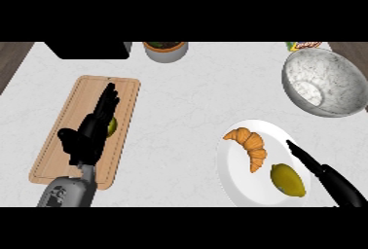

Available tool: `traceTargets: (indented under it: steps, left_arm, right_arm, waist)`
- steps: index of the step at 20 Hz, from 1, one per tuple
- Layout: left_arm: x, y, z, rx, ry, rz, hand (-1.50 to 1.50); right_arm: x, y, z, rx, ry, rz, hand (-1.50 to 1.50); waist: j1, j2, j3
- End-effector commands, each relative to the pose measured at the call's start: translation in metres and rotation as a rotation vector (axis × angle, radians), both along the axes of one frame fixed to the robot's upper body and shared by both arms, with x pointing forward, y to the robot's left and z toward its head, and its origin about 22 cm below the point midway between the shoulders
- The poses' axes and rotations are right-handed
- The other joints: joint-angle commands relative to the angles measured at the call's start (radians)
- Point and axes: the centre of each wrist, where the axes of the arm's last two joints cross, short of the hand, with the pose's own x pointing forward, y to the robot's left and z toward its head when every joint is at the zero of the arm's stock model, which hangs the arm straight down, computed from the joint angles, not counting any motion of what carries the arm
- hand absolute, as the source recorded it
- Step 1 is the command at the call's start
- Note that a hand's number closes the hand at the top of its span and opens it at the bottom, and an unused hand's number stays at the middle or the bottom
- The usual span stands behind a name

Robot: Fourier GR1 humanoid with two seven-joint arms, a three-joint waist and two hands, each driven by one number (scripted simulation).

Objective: Pick the lemon from the plate and place it in the bowl

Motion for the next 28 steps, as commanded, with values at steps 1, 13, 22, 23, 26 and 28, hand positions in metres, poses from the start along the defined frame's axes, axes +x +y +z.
traceTargets:
  steps: [1, 13, 22, 23, 26, 28]
  left_arm:
    - [-0.004, 0.003, -0.010, 0.001, -0.013, 0.007, 0.00]
    - [-0.001, -0.015, -0.008, -0.002, -0.007, -0.015, 0.00]
    - [-0.003, 0.000, -0.004, -0.004, 0.009, 0.010, 0.00]
    - [-0.015, -0.002, -0.002, 0.000, -0.003, 0.000, 0.00]
    - [0.001, -0.005, -0.002, -0.001, 0.012, -0.003, 0.00]
    - [-0.022, 0.014, -0.010, -0.014, 0.016, 0.008, 0.00]
  right_arm:
    - [0.011, 0.011, -0.013, -0.086, -0.004, 0.006, -1.50]
    - [0.015, 0.033, -0.025, -0.176, -0.083, 0.254, 1.50]
    - [-0.017, 0.034, -0.029, -0.059, -0.094, 0.249, 1.50]
    - [-0.009, 0.036, -0.039, -0.044, -0.125, 0.258, 1.50]
    - [-0.002, -0.002, 0.005, 0.002, -0.183, 0.360, 1.50]
    - [-0.002, -0.015, 0.030, 0.028, -0.212, 0.416, 1.50]
  waist:
    - [0.001, 0.000, 0.000]
    - [0.000, 0.000, 0.000]
    - [-0.004, -0.001, 0.000]
    - [0.000, -0.001, 0.000]
    - [-0.006, 0.000, 0.000]
    - [-0.001, -0.002, -0.001]
